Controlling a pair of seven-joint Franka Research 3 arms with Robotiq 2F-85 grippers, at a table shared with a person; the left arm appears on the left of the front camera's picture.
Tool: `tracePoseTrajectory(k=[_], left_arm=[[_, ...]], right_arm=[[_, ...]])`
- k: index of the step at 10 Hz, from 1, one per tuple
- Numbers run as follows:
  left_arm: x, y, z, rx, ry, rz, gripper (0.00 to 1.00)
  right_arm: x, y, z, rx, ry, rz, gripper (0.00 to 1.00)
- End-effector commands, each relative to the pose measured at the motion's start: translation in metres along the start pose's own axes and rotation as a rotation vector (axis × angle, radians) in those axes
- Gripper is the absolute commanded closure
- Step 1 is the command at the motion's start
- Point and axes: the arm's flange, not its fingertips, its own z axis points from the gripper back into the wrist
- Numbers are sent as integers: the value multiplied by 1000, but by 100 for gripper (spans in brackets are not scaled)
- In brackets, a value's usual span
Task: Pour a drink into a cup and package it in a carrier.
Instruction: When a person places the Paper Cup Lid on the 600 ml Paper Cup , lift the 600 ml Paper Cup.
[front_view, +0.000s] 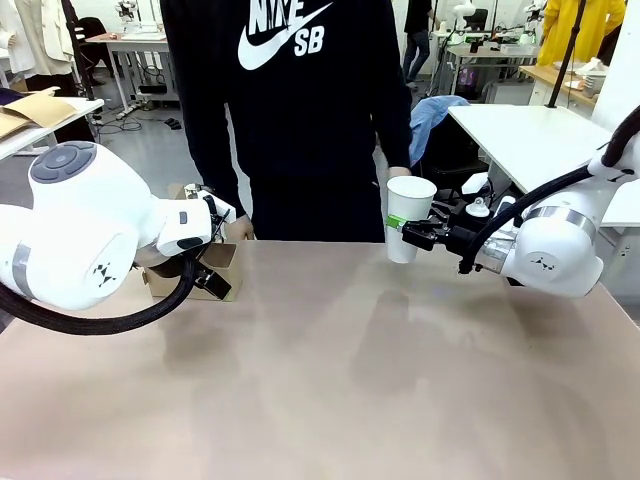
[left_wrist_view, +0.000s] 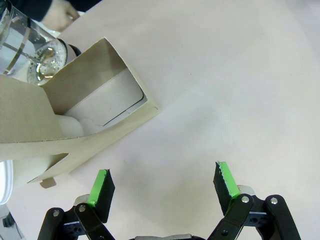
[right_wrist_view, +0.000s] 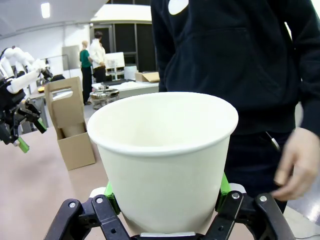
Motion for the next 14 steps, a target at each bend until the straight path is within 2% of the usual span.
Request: tracePoseTrajectory(k=[1,5,10,11,12,14], left_arm=[[0,1,1,-1,-2,2,0],[0,1,1,-1,-2,2,0],[0,1,1,-1,-2,2,0],[0,1,1,-1,-2,2,0],[0,1,1,-1,-2,2,0],[0,1,1,-1,-2,2,0]], right_arm=[[6,2,-1,-2,1,7,19],[0,0,0,0,0,0,19],[149,20,6,45,24,-8,19],[160,18,4,13,38,-15,19],[120,10,2,33,-16,14,19],[120,10,2,33,-16,14,19]])
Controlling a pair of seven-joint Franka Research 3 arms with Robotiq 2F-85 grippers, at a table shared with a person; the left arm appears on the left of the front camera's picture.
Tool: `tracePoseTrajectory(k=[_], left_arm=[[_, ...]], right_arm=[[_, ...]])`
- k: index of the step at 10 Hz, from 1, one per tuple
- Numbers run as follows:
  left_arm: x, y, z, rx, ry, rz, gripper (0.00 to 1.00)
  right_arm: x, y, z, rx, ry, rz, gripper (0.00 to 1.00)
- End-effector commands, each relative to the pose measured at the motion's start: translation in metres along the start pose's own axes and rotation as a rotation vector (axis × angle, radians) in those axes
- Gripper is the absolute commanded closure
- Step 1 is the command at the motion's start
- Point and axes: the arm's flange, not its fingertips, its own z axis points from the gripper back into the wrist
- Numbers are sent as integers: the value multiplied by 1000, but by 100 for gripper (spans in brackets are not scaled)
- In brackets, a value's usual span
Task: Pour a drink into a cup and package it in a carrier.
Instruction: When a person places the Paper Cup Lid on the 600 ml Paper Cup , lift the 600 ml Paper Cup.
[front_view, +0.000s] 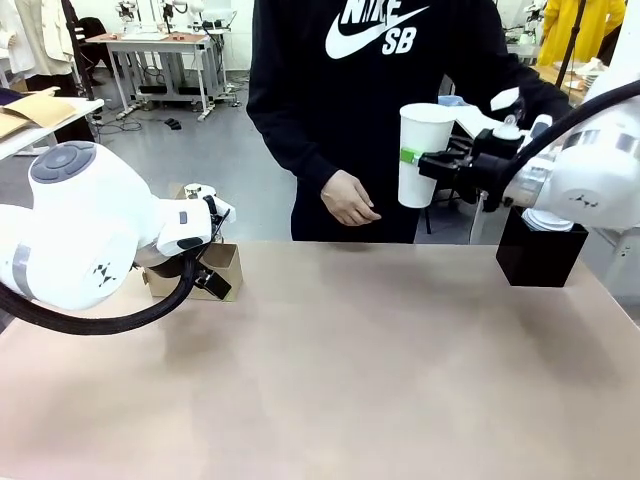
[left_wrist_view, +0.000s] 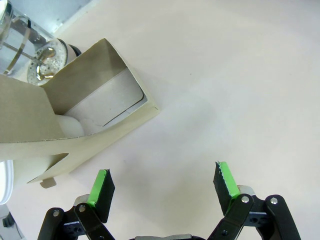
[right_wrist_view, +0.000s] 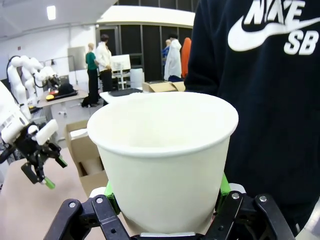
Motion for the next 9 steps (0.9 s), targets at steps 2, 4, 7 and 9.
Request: tracePoseTrajectory(k=[2,4,7,9], left_arm=[[0,1,1,-2,-2,2,0],[0,1,1,-2,-2,2,0],[0,1,1,-2,-2,2,0],[0,1,1,-2,-2,2,0]], right_arm=[[-8,-3,-3,3,-29,16,19],[-18,-3,-1,7,9,-11,19],[-75,-4,-18,6,23,-33,19],[-64,-3,-8,14,46,-52,19]])
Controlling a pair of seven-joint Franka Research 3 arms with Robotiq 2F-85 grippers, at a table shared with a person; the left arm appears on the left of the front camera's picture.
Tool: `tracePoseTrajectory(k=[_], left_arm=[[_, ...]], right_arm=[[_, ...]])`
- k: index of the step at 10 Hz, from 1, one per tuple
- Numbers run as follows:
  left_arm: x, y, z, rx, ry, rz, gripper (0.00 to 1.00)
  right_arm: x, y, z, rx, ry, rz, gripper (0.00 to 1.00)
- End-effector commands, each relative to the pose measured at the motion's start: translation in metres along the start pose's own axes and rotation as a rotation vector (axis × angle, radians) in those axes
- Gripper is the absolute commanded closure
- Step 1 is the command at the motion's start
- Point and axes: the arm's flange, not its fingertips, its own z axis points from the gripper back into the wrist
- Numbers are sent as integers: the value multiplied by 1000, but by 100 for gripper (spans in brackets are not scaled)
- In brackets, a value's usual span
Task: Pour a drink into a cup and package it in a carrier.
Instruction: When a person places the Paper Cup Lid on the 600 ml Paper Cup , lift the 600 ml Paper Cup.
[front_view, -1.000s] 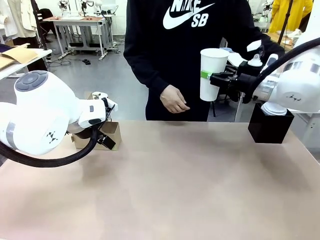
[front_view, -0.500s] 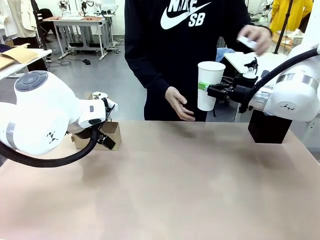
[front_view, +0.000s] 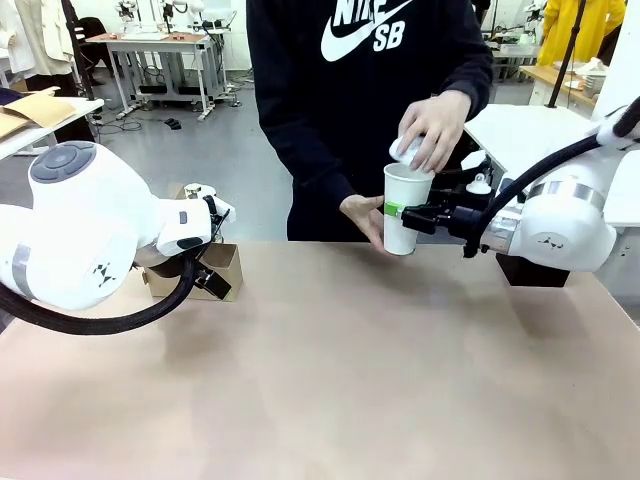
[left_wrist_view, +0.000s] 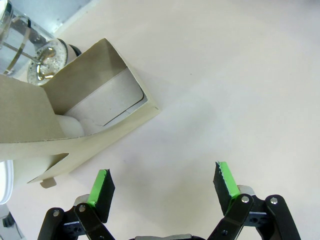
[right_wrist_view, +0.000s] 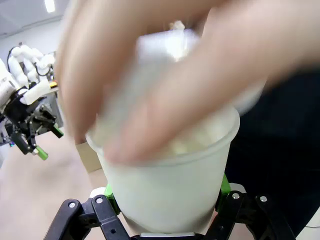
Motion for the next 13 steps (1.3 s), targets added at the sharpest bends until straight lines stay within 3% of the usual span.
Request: tracePoseTrajectory(k=[1,13], left_arm=[[0,0,1,-2,-2,2,0],[0,0,1,-2,-2,2,0]], right_arm=[[22,1,4,-5,-23,13,19],[22,1,4,-5,-23,13,19]])
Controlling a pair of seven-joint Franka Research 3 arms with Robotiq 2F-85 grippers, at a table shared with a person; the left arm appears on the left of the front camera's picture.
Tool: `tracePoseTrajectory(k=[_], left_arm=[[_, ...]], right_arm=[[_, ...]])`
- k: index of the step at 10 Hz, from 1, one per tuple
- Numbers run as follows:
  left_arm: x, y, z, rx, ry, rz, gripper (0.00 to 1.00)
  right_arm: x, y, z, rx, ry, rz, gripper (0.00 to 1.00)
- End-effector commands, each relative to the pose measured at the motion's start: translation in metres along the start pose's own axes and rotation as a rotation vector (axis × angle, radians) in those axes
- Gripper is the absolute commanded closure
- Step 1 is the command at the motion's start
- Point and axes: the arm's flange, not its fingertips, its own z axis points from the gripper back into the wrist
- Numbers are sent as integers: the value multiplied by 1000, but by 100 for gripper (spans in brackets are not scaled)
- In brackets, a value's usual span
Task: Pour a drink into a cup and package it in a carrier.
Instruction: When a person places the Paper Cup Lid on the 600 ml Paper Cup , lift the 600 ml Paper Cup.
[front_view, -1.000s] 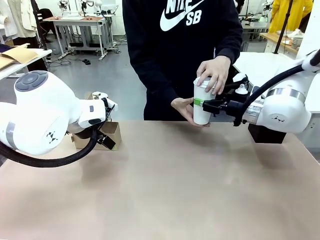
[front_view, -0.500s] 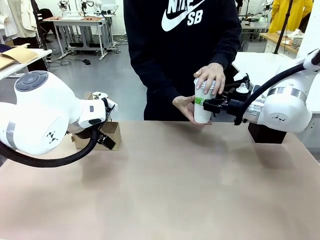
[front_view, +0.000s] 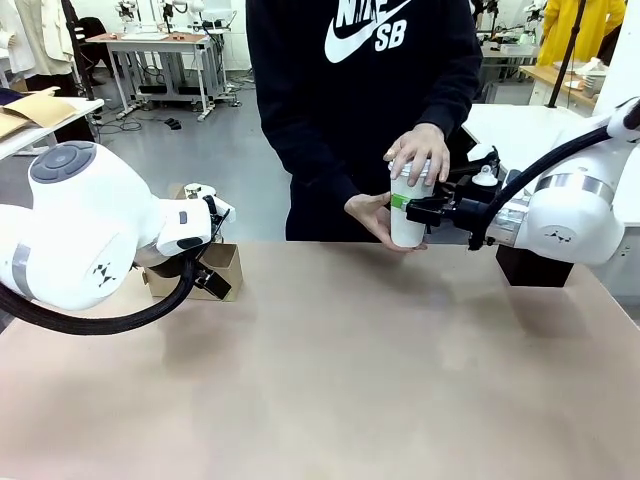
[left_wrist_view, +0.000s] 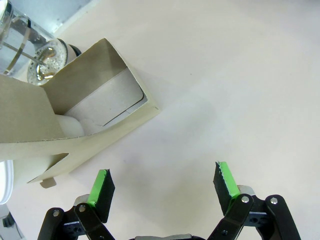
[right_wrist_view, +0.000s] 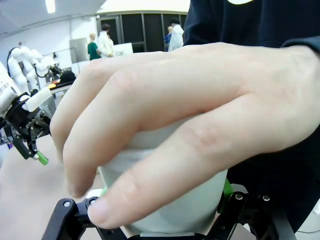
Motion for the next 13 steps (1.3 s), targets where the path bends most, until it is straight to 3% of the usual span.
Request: tracePoseTrajectory(k=[1,11,13], left_arm=[[0,1,1,-2,-2,2,0],[0,1,1,-2,-2,2,0],[0,1,1,-2,-2,2,0]], right_arm=[[5,2,-1,0,-7,-11,19],[0,0,0,0,0,-1,19],[23,6,-3,-7,29,5,19]])
